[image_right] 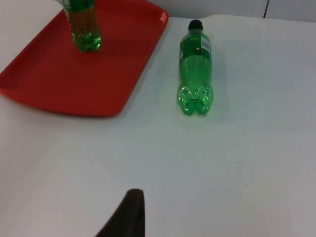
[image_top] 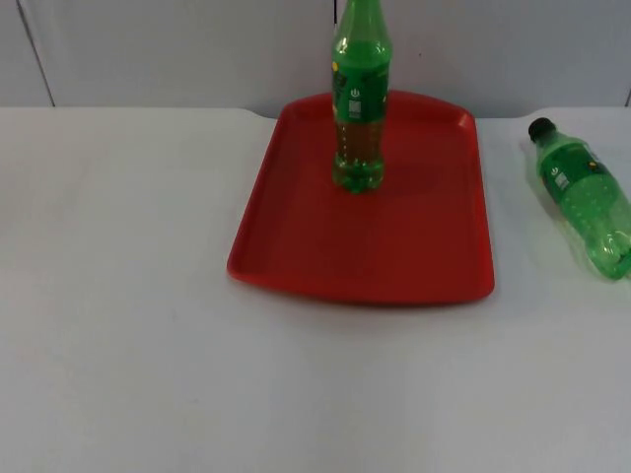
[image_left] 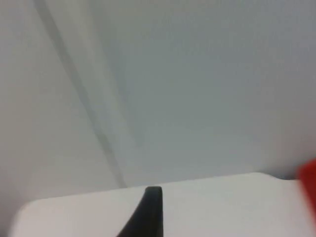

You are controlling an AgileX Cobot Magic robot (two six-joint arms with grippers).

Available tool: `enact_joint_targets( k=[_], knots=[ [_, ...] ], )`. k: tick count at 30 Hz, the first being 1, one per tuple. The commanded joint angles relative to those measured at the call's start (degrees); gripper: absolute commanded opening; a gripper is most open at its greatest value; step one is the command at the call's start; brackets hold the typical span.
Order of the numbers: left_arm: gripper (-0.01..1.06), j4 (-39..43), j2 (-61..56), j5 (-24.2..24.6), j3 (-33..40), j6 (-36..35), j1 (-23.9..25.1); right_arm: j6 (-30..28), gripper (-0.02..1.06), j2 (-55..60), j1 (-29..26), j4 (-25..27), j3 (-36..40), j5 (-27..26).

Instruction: Place the bottle upright on the tray.

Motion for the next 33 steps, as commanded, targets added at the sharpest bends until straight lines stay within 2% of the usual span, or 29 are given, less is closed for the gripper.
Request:
enact_joint_targets(
  k=[1, 3, 4, 5, 6, 8, 10, 11, 13, 16, 17, 20, 21, 22, 24, 26, 33],
  knots=[
    [0.90, -0.20, -3.15, 4.81, 2.39, 1.38, 0.16, -0.13, 1.05, -0.18, -0.32, 0.25, 0.02, -0.32],
    [0.90, -5.08, -6.38, 9.38, 5.52, 6.68, 0.16, -0.13, 1.05, -0.18, -0.32, 0.25, 0.02, -0.32],
    [0.90, -10.65, -8.35, 12.49, 7.56, 14.79, 0.16, -0.13, 1.05, -0.18, -0.32, 0.25, 0.02, -0.32],
    [0.90, -16.49, -9.16, 15.14, 8.32, 20.03, 0.16, -0.13, 1.05, -0.18, -0.32, 0.25, 0.02, -0.32],
    [0.90, -16.49, -9.16, 15.14, 8.32, 20.03, 0.16, -0.13, 1.05, -0.18, -0.32, 0.25, 0.02, -0.32],
    [0.90, -30.08, -10.02, 21.17, 8.56, 34.53, 0.16, -0.13, 1.05, -0.18, -0.32, 0.25, 0.02, -0.32],
    [0.90, -41.47, -10.38, 25.01, 8.56, 44.65, 0.16, -0.13, 1.05, -0.18, -0.32, 0.25, 0.02, -0.32],
    [0.90, -41.47, -10.38, 25.01, 8.56, 44.65, 0.16, -0.13, 1.05, -0.18, -0.32, 0.25, 0.02, -0.32],
    [0.90, -50.22, -10.38, 25.38, 8.56, 53.75, 0.16, -0.13, 1.05, -0.18, -0.32, 0.25, 0.02, -0.32],
    [0.90, -63.97, -10.38, 22.34, 8.56, 64.21, 0.16, -0.13, 1.05, -0.18, -0.32, 0.25, 0.02, -0.32],
    [0.90, -63.97, -10.38, 22.34, 8.56, 64.21, 0.16, -0.13, 1.05, -0.18, -0.32, 0.25, 0.02, -0.32],
    [0.90, -78.11, -10.75, 19.85, 8.56, 76.14, 0.16, -0.13, 1.05, -0.18, -0.32, 0.25, 0.02, -0.32],
    [0.90, -81.88, -11.17, 19.32, 8.56, 80.51, 0.16, -0.13, 1.05, -0.18, -0.32, 0.25, 0.02, -0.32],
    [0.90, -81.88, -11.17, 19.32, 8.56, 80.51, 0.16, -0.13, 1.05, -0.18, -0.32, 0.25, 0.02, -0.32],
    [0.90, -90.54, -12.54, 18.55, 8.56, 88.72, 0.16, -0.13, 1.05, -0.18, -0.32, 0.25, 0.02, -0.32],
    [0.90, -93.45, -14.12, 18.32, 8.56, 90.77, 0.16, -0.13, 1.05, -0.18, -0.32, 0.25, 0.02, -0.32],
    [0.90, -94.78, -20.12, 18.55, 8.56, 90.77, 0.16, -0.13, 1.05, -0.18, -0.32, 0.25, 0.02, -0.32]
  ],
)
